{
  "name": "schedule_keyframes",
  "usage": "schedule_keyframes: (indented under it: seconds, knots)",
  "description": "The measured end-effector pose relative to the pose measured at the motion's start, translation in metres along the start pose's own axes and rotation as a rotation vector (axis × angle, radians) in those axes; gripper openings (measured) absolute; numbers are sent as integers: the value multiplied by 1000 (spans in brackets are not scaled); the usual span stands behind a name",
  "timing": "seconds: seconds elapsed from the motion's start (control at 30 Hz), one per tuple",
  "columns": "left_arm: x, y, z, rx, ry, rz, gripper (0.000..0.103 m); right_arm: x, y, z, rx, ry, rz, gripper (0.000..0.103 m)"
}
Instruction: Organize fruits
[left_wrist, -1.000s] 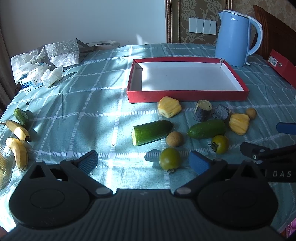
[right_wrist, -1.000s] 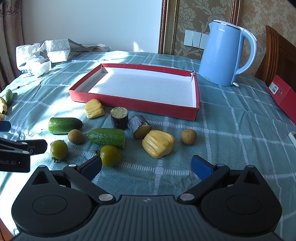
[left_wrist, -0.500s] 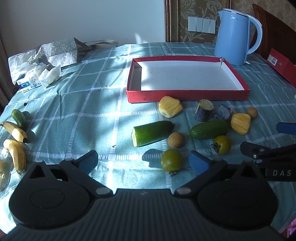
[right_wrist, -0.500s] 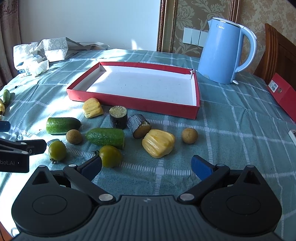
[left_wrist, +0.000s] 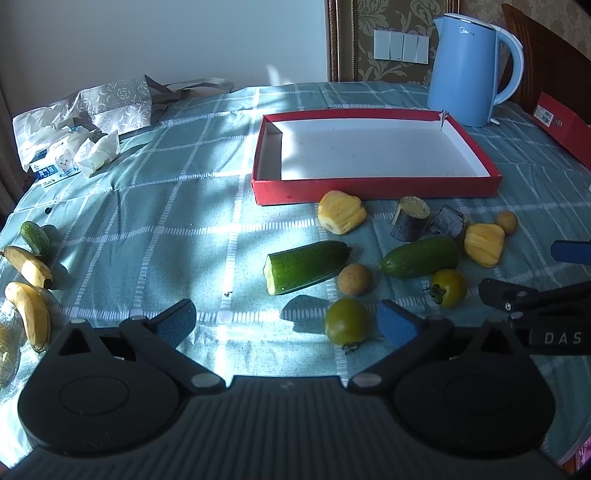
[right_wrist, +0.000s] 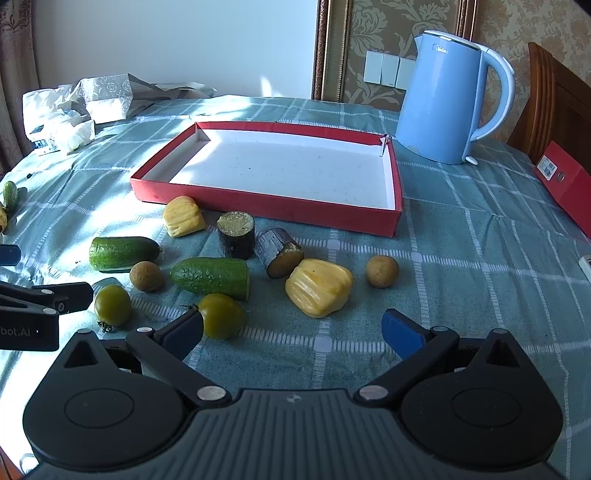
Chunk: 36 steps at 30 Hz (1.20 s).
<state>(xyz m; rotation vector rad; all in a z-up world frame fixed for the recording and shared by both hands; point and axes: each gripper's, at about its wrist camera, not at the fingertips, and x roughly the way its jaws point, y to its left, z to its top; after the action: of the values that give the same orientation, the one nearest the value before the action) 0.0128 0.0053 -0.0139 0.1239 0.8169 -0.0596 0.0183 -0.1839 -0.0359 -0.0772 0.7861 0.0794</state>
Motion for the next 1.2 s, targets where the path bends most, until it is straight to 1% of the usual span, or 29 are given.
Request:
schedule_keyframes:
  seconds: [1.0,1.2]
  knots:
    - [18,5,5,20,11,-19,103,9,-4,3,20,11,-26,103]
    - [18,4,3,52,-11,-15,103,8,-8,2,30,8,-44,103]
